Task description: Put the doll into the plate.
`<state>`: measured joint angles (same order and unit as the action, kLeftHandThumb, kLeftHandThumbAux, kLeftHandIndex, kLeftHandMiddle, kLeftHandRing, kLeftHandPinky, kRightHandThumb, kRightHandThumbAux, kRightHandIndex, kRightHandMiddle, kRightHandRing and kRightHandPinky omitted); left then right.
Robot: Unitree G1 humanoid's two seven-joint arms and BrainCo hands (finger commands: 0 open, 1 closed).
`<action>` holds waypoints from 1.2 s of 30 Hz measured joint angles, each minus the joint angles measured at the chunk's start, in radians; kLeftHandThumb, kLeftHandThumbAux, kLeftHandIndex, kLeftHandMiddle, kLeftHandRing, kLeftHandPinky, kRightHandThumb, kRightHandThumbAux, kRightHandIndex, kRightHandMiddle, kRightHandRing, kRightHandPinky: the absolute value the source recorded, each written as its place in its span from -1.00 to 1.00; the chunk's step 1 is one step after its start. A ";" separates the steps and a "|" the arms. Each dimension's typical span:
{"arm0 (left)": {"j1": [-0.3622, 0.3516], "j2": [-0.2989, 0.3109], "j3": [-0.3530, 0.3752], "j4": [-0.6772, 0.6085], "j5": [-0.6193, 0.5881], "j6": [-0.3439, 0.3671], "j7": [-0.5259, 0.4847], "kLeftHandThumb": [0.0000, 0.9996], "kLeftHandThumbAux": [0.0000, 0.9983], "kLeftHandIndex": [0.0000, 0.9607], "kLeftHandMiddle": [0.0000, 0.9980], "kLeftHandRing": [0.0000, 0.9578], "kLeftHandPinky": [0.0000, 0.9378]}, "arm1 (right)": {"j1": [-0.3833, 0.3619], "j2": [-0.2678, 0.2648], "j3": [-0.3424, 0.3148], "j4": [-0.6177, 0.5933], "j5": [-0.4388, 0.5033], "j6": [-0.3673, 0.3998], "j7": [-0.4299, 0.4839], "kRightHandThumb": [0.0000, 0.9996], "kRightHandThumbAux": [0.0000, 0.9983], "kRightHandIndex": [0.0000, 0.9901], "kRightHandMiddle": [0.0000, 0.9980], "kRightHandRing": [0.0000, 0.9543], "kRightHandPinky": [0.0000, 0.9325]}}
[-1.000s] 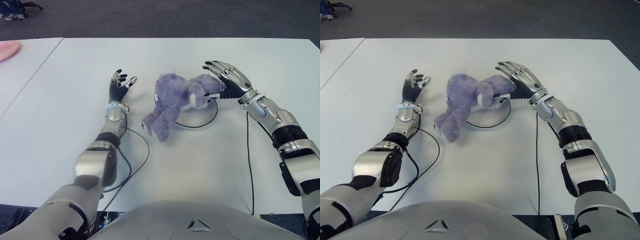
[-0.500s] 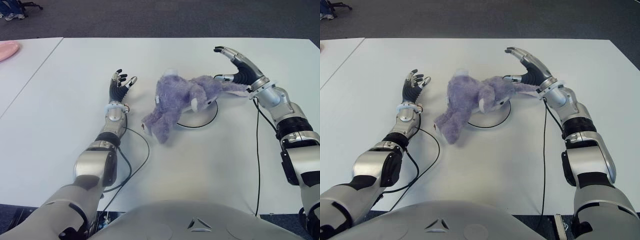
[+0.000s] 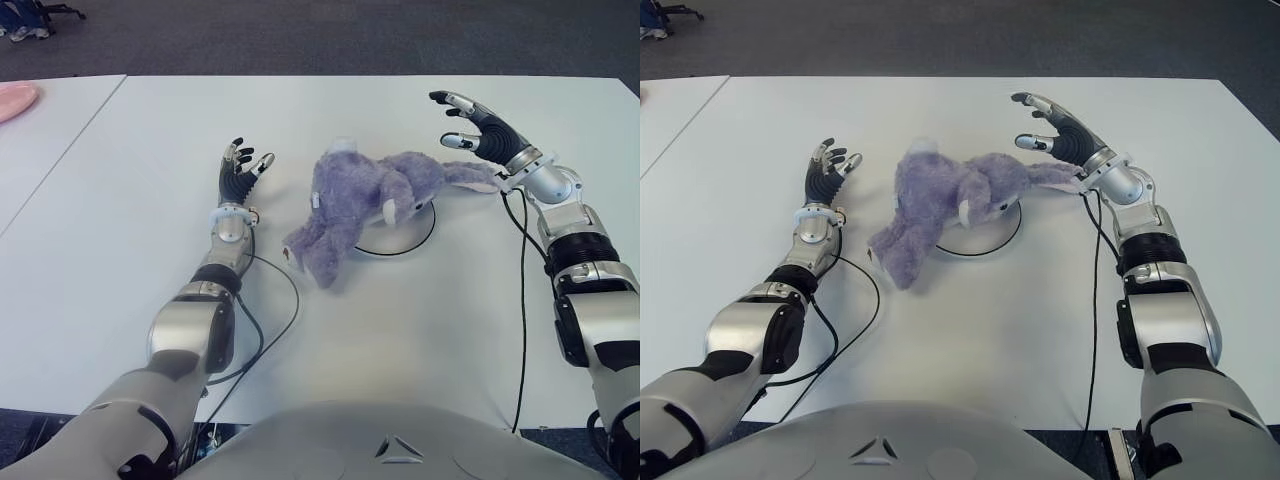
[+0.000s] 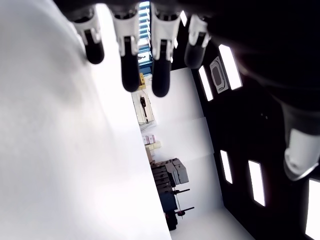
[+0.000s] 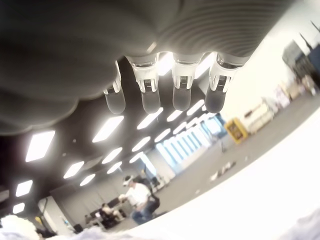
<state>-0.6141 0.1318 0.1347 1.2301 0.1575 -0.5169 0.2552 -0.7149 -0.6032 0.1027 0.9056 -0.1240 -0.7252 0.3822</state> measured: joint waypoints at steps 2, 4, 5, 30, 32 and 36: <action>-0.001 0.000 0.000 0.000 0.000 0.000 0.001 -1.00 0.03 -0.75 -0.54 -0.58 -0.85 | -0.009 -0.002 -0.013 0.011 0.041 0.018 0.077 -0.92 -0.44 -1.00 -1.00 -0.99 -0.79; -0.003 0.000 0.000 -0.002 0.000 0.000 0.001 -1.00 0.02 -0.76 -0.53 -0.57 -0.86 | -0.023 -0.009 -0.027 0.017 0.081 0.046 0.164 -0.94 -0.38 -1.00 -1.00 -1.00 -0.82; -0.004 0.000 0.000 -0.002 0.000 0.000 0.001 -1.00 0.02 -0.76 -0.53 -0.57 -0.87 | -0.032 -0.012 -0.034 0.019 0.097 0.060 0.201 -0.96 -0.34 -1.00 -1.00 -1.00 -0.84; -0.007 -0.007 -0.002 0.002 0.003 0.007 0.001 -1.00 -0.01 -0.75 -0.51 -0.59 -0.91 | -0.219 0.045 -0.332 0.346 0.336 0.462 0.311 -1.00 0.37 -0.96 -0.96 -1.00 -0.97; -0.007 -0.007 -0.002 0.002 0.003 0.007 0.001 -1.00 -0.01 -0.75 -0.52 -0.59 -0.91 | -0.174 0.090 -0.351 0.358 0.337 0.446 0.228 -1.00 0.42 -0.95 -0.94 -1.00 -0.97; -0.007 -0.007 -0.002 0.002 0.004 0.009 0.001 -1.00 -0.01 -0.74 -0.52 -0.59 -0.89 | -0.087 0.179 -0.365 0.377 0.330 0.425 0.089 -1.00 0.53 -0.91 -0.91 -0.98 -0.99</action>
<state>-0.6209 0.1246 0.1323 1.2319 0.1611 -0.5077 0.2559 -0.8014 -0.4240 -0.2618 1.2829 0.2064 -0.3003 0.4707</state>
